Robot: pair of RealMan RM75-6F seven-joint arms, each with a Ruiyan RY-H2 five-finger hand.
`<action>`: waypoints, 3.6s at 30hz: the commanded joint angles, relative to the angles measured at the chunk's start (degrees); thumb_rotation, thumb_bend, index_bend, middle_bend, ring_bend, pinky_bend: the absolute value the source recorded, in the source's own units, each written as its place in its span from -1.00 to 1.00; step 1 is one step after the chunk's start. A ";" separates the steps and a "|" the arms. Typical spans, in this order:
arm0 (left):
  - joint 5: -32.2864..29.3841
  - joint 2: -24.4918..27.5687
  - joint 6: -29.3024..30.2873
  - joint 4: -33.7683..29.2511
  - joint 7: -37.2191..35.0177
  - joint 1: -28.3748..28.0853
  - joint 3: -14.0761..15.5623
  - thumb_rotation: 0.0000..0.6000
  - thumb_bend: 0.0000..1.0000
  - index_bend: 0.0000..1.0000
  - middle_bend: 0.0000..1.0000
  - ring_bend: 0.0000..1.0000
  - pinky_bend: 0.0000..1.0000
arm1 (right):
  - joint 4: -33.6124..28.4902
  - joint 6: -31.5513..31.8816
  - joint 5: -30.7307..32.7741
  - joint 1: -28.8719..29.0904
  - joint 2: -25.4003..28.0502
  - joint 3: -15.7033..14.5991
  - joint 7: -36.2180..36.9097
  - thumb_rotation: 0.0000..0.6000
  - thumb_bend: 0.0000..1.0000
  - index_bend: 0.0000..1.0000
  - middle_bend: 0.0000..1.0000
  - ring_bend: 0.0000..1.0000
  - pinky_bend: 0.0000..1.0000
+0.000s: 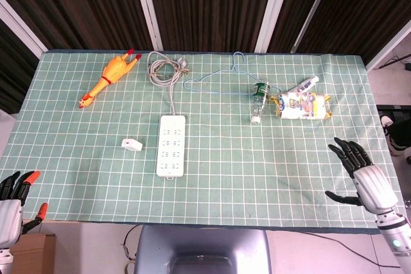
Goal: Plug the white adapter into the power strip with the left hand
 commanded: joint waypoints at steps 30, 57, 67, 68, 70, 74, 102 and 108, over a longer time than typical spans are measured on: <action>-25.97 -8.82 -43.62 0.78 20.90 -34.38 -19.16 1.00 -0.31 -0.61 -0.69 -0.79 -0.64 | -4.62 -0.60 3.37 -1.29 3.55 0.46 -2.62 1.00 -1.00 -1.00 -0.90 -1.00 -0.79; -36.29 -20.85 -46.72 19.68 18.64 -39.92 -15.50 1.00 -0.31 -0.13 -0.26 -0.43 -0.45 | -2.74 -0.58 4.28 -2.52 2.61 0.05 -1.74 1.00 -1.00 -1.00 -0.90 -1.00 -0.79; -33.03 -22.26 -45.30 21.83 12.44 -39.52 -16.99 1.00 -0.30 0.34 0.38 0.07 -0.25 | -3.27 -0.99 4.48 -2.39 2.60 0.21 -2.13 1.00 -1.00 -1.00 -0.90 -1.00 -0.79; -33.01 -21.64 -45.15 20.71 12.48 -39.61 -17.30 1.00 -0.30 0.35 0.40 0.08 -0.24 | -3.35 -1.03 4.48 -2.36 2.60 0.24 -2.20 1.00 -1.00 -1.00 -0.90 -1.00 -0.79; -33.47 -20.03 -44.91 17.67 13.65 -39.99 -17.83 1.00 -0.30 0.36 0.41 0.09 -0.21 | -3.49 -1.11 4.40 -2.29 2.58 0.25 -2.41 1.00 -1.00 -1.00 -0.90 -1.00 -0.79; -35.83 -16.54 -43.91 9.76 19.75 -42.16 -18.79 1.00 -0.30 0.37 0.42 0.09 -0.20 | -3.81 -1.47 4.24 -2.00 2.47 0.31 -3.07 1.00 -1.00 -1.00 -0.90 -1.00 -0.79; -55.63 -21.99 -38.96 7.87 43.61 -55.45 -16.66 1.00 -0.30 0.37 0.41 0.09 -0.25 | -2.09 -1.18 4.58 -2.61 1.73 0.14 -2.16 1.00 -1.00 -1.00 -0.90 -1.00 -0.78; -57.55 -22.37 -38.66 8.77 45.16 -56.40 -15.78 1.00 -0.30 0.37 0.41 0.09 -0.25 | -1.82 -1.26 4.80 -2.74 1.66 0.11 -1.93 1.00 -1.00 -1.00 -0.90 -1.00 -0.79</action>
